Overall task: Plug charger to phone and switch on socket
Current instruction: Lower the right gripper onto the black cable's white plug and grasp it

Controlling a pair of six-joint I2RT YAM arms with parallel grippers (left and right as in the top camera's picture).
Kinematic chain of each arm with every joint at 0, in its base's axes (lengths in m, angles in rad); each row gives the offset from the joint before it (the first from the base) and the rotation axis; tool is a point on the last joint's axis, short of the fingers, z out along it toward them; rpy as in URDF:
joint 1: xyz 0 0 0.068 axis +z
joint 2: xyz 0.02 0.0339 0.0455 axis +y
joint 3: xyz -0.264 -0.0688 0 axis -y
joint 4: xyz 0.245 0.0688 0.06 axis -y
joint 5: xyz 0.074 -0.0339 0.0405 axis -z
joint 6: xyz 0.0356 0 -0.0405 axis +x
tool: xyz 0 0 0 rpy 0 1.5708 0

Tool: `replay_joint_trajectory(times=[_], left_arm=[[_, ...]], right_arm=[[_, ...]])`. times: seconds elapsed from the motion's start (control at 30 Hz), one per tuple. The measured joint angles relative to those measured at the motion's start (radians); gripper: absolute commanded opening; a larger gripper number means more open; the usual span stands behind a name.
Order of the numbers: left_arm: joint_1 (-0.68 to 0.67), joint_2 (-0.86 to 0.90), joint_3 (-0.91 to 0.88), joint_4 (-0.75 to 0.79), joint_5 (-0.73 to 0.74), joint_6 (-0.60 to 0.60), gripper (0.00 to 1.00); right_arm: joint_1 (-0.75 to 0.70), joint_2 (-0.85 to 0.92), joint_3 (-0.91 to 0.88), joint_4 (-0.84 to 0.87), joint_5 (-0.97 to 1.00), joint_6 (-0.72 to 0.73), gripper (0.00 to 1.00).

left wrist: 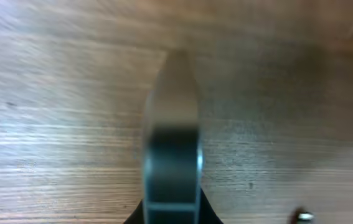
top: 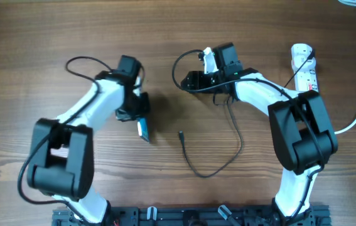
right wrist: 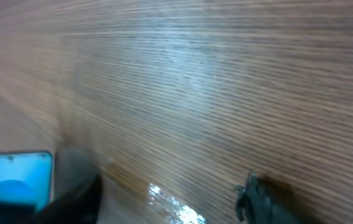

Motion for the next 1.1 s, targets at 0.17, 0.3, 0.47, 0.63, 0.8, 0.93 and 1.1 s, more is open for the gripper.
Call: replay_joint_trajectory(times=[0.17,0.3,0.47,0.63,0.8,0.93,1.1], left_arm=[[0.202,-0.06,0.0,0.032,0.238,0.06,0.04],[0.353,-0.066,0.0,0.033,0.518,0.19,0.04],[0.446,-0.066,0.0,0.034,0.713,0.322,0.04],[0.47,-0.066,0.0,0.037,0.773,0.42,0.04],[0.469,-0.066,0.0,0.038,0.787,0.454,0.04],[0.469,-0.066,0.0,0.038,0.787,0.461,0.04],[0.469,-0.066,0.0,0.038,0.786,0.463,0.04]], right_arm=[[-0.003,-0.043,-0.011,-0.131,0.018,-0.012,0.63],[0.028,-0.189,-0.042,-0.409,0.078,-0.049,0.63],[0.135,-0.283,-0.041,-0.636,0.181,-0.069,0.63],[0.314,-0.281,-0.043,-0.684,0.255,-0.052,0.64],[0.482,-0.261,-0.043,-0.644,0.376,-0.01,0.72],[0.532,-0.171,-0.043,-0.639,0.431,0.027,0.73],[0.518,-0.136,-0.041,-0.64,0.465,0.057,0.11]])
